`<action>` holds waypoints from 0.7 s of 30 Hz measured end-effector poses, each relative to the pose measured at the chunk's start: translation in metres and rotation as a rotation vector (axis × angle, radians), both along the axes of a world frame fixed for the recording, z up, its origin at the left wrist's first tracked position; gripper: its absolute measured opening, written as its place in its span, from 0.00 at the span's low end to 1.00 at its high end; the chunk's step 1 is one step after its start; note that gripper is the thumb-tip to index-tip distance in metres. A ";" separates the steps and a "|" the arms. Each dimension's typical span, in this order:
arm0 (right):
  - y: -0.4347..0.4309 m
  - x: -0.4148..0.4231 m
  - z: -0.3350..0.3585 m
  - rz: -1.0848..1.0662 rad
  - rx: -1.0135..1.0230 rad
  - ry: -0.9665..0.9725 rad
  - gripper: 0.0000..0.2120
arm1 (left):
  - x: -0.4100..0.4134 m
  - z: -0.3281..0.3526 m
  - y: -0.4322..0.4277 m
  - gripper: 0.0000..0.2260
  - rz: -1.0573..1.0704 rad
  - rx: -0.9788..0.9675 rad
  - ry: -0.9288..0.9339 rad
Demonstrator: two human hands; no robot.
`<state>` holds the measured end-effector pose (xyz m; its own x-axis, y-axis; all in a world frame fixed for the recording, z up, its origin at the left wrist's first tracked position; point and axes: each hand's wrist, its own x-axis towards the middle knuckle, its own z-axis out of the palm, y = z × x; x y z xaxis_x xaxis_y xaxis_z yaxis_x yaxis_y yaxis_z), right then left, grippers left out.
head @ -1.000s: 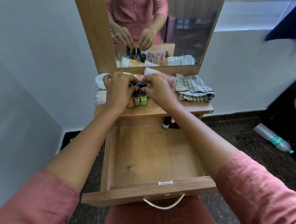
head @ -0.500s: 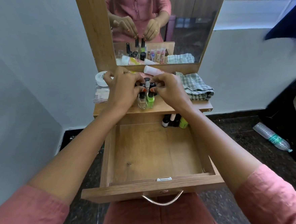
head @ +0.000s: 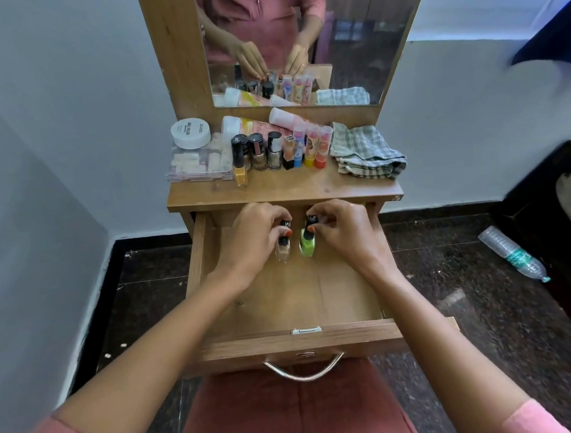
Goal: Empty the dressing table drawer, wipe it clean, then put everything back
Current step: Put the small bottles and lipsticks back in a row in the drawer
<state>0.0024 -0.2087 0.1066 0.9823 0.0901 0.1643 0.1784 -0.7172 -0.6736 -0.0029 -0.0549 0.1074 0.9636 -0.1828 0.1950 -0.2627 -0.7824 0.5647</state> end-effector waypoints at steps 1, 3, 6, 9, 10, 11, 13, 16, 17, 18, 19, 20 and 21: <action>0.000 0.001 -0.010 -0.008 -0.003 0.009 0.12 | 0.000 -0.006 -0.002 0.10 0.002 -0.005 0.019; 0.002 0.004 -0.026 -0.023 -0.010 0.032 0.12 | -0.001 -0.016 -0.007 0.10 0.018 -0.024 0.055; 0.007 0.011 -0.041 -0.033 -0.032 0.052 0.12 | 0.002 -0.028 -0.013 0.10 0.070 -0.016 0.070; 0.010 0.018 -0.049 -0.037 -0.046 0.056 0.12 | 0.008 -0.037 -0.019 0.10 0.110 -0.040 0.084; 0.011 0.020 -0.051 -0.038 -0.053 0.057 0.12 | 0.010 -0.040 -0.020 0.11 0.119 -0.048 0.090; 0.011 0.022 -0.052 -0.040 -0.059 0.058 0.12 | 0.012 -0.042 -0.021 0.11 0.125 -0.054 0.094; 0.012 0.026 -0.054 -0.044 -0.063 0.062 0.13 | 0.016 -0.046 -0.022 0.11 0.129 -0.061 0.089; 0.012 0.028 -0.056 -0.036 -0.060 0.064 0.12 | 0.019 -0.050 -0.023 0.11 0.135 -0.070 0.078; 0.012 0.028 -0.056 -0.033 -0.053 0.068 0.12 | 0.020 -0.051 -0.024 0.12 0.133 -0.079 0.077; 0.012 0.028 -0.057 -0.031 -0.045 0.077 0.12 | 0.021 -0.053 -0.024 0.12 0.132 -0.090 0.081; 0.011 0.027 -0.058 -0.029 -0.034 0.088 0.12 | 0.021 -0.055 -0.024 0.12 0.135 -0.102 0.091; 0.011 0.026 -0.061 -0.030 -0.025 0.106 0.12 | 0.022 -0.057 -0.024 0.13 0.138 -0.113 0.105; 0.010 0.026 -0.063 -0.036 -0.019 0.132 0.11 | 0.023 -0.060 -0.023 0.14 0.141 -0.123 0.124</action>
<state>0.0286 -0.1986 0.0431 0.9979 0.0562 0.0319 0.0629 -0.7345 -0.6757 0.0202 -0.0779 0.0470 0.9960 -0.0263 0.0855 -0.0776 -0.7297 0.6793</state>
